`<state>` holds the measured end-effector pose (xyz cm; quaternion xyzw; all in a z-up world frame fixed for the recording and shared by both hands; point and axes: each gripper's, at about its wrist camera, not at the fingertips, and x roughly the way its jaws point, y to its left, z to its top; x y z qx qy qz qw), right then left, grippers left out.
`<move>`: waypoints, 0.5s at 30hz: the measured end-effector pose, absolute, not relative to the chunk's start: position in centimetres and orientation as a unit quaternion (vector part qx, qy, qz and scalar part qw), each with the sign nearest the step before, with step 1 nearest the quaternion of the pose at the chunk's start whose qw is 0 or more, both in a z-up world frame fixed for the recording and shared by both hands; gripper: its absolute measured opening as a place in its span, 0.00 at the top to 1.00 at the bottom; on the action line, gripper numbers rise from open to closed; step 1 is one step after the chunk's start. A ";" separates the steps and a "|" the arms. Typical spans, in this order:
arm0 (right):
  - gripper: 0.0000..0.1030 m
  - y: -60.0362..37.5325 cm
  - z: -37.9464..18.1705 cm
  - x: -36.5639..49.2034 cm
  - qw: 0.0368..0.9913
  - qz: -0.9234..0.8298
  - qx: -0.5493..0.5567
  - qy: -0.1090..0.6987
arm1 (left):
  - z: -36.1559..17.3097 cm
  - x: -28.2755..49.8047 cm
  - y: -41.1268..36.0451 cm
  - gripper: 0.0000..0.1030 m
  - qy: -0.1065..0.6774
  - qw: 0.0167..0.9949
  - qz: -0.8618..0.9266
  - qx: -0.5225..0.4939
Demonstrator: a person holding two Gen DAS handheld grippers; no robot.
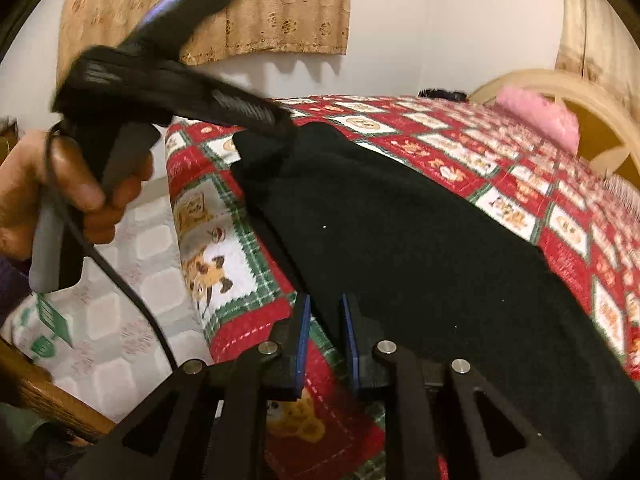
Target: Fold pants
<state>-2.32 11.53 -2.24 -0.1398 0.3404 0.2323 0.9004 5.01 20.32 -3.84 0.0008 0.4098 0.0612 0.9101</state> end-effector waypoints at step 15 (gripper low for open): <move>0.25 -7.5 7.7 -8.7 0.968 0.070 0.112 0.212 | 0.7 2.5 15.7 0.09 0.308 0.949 0.023 -0.061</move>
